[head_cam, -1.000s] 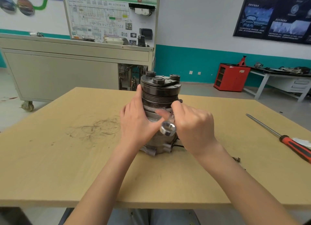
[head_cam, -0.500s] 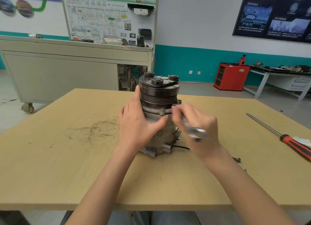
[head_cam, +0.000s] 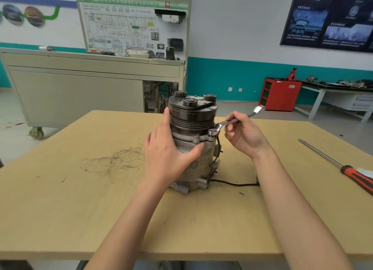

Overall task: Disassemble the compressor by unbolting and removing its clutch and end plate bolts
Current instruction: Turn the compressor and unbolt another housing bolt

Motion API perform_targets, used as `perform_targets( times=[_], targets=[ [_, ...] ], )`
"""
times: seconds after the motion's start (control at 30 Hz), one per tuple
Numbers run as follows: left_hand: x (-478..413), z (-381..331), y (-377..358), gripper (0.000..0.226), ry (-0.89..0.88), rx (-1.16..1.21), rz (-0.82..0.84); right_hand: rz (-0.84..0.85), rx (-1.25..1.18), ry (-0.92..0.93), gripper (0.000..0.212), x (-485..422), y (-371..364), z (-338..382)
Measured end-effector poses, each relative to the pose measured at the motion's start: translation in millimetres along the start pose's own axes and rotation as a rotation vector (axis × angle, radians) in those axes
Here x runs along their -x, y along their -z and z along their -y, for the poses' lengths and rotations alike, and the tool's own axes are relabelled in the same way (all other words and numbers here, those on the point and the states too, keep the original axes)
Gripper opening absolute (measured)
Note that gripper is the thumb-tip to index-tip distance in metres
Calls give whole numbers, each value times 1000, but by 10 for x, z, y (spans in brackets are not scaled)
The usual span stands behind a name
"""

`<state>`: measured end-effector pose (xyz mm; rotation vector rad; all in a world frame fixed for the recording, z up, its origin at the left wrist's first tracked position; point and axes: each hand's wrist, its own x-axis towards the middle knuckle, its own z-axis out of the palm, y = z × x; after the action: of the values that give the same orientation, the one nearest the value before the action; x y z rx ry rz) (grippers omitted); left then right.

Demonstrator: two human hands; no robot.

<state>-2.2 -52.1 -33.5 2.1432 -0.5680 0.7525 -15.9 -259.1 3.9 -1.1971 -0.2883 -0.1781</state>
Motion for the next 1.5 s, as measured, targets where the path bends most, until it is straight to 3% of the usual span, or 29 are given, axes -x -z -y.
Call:
perform_targets(
  times=[0.17,0.3,0.37,0.43,0.5,0.67,0.8,0.97,1.1,1.5],
  targets=[
    [5,1,-5,114,-4,-26,-10,-78,106,41,43,199,-6,293],
    [5,13,-10,113,-8,-32,-10,-113,387,95,26,466,-214,542],
    [5,15,-15,113,-5,-31,-14,-239,699,268,19,542,-412,537],
    [9,16,-20,113,-1,-24,-16,-354,1091,565,14,607,-586,500],
    [8,17,-20,113,-1,-22,-14,-327,1393,803,13,669,-695,444],
    [13,-8,-4,112,6,-13,-3,-186,1823,976,23,750,-832,185],
    [25,-61,59,118,4,10,25,-129,1827,1021,28,763,-904,74],
    [28,-86,85,120,0,2,46,-268,1839,1091,13,755,-899,-31],
    [33,-60,69,116,0,6,33,-388,1814,1150,23,723,-860,-110],
    [-23,-40,-20,103,63,25,-48,-266,2037,1378,17,620,-889,-153]
  ],
)
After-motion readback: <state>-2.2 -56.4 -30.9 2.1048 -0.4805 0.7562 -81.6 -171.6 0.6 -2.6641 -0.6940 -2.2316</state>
